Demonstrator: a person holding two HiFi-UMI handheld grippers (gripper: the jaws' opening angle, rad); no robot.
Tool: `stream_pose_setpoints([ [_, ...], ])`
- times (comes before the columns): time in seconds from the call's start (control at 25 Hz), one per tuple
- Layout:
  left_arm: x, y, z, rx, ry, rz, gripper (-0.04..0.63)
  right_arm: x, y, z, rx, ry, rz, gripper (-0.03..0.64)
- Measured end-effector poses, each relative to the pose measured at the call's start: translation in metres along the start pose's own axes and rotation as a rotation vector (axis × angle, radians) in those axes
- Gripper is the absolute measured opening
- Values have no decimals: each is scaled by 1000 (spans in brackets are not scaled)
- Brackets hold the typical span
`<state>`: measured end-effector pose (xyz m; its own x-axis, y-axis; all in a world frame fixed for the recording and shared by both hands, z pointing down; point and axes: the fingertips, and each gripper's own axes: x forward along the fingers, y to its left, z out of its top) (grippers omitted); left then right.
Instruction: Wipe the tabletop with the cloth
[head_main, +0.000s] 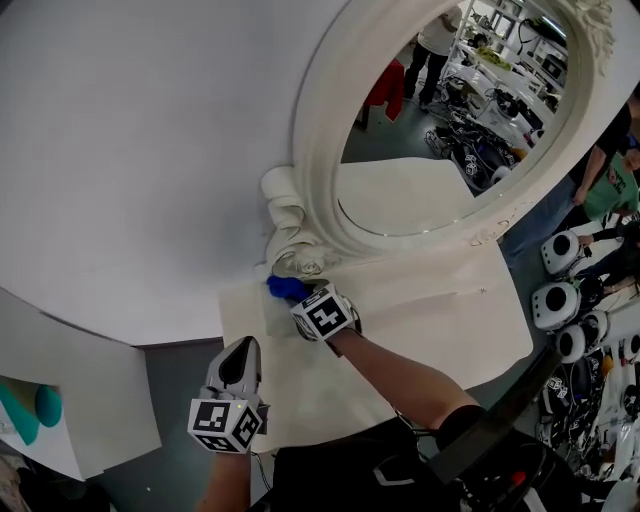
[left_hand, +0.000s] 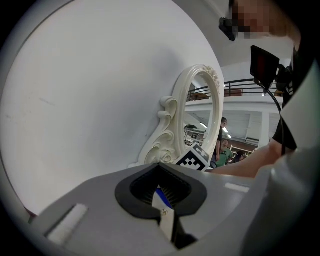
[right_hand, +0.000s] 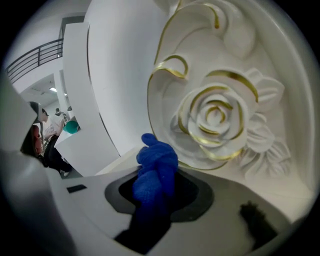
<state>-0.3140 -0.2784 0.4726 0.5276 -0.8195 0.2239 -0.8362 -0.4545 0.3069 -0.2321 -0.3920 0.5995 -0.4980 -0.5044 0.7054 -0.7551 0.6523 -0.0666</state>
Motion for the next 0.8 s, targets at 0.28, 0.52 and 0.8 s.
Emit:
stream_pose_setpoints([
  [0.28, 25, -34, 4, 30, 0, 1, 8, -20, -39, -18, 35, 2, 0, 132],
  [0.52, 53, -75, 6, 41, 8, 2, 9, -43, -81, -39, 67, 14, 13, 132],
  [0.8, 85, -128, 9, 40, 16, -16, 9, -79, -142, -66, 122, 22, -19, 132],
])
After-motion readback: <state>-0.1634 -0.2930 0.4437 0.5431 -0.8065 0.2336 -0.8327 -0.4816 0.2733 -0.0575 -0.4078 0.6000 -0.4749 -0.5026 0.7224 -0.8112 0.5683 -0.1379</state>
